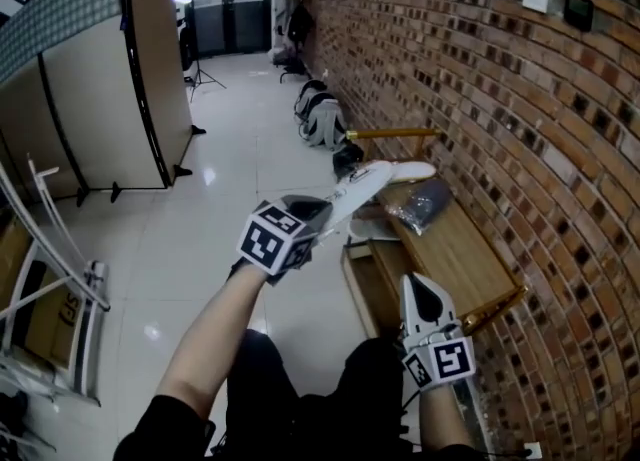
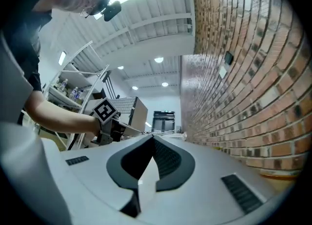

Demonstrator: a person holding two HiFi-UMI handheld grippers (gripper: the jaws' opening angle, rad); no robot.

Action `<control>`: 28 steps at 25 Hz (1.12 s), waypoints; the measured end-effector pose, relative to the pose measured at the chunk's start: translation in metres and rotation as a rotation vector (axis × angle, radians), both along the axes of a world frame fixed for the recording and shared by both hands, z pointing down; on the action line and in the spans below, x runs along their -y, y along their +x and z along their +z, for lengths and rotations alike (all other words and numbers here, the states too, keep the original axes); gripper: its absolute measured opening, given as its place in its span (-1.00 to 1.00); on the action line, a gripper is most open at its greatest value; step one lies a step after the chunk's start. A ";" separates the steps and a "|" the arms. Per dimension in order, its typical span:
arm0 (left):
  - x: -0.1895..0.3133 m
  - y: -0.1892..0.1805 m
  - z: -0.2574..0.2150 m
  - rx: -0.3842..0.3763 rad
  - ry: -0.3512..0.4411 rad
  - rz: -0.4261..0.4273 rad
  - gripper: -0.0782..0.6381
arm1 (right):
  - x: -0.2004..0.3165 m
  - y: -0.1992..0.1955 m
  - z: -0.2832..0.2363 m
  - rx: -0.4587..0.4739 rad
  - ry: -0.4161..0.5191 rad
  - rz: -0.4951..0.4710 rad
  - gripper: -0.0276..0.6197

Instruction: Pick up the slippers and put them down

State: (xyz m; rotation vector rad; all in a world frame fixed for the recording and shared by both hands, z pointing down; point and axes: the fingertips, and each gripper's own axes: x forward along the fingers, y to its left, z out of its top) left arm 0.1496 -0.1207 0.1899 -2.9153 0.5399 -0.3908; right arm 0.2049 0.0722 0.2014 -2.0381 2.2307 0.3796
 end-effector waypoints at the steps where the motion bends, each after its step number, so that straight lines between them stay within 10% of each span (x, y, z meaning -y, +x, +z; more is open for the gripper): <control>1: 0.007 -0.018 0.001 -0.006 -0.002 -0.030 -0.77 | 0.011 -0.012 0.000 -0.012 -0.010 -0.033 -0.89; 16: 0.069 -0.235 0.041 -0.061 -0.075 -0.407 -0.77 | 0.129 -0.174 0.005 -0.109 -0.083 -0.403 -0.89; 28: 0.097 -0.282 0.130 -0.012 -0.195 -0.548 -0.77 | 0.186 -0.183 0.071 -0.085 -0.219 -0.435 -0.89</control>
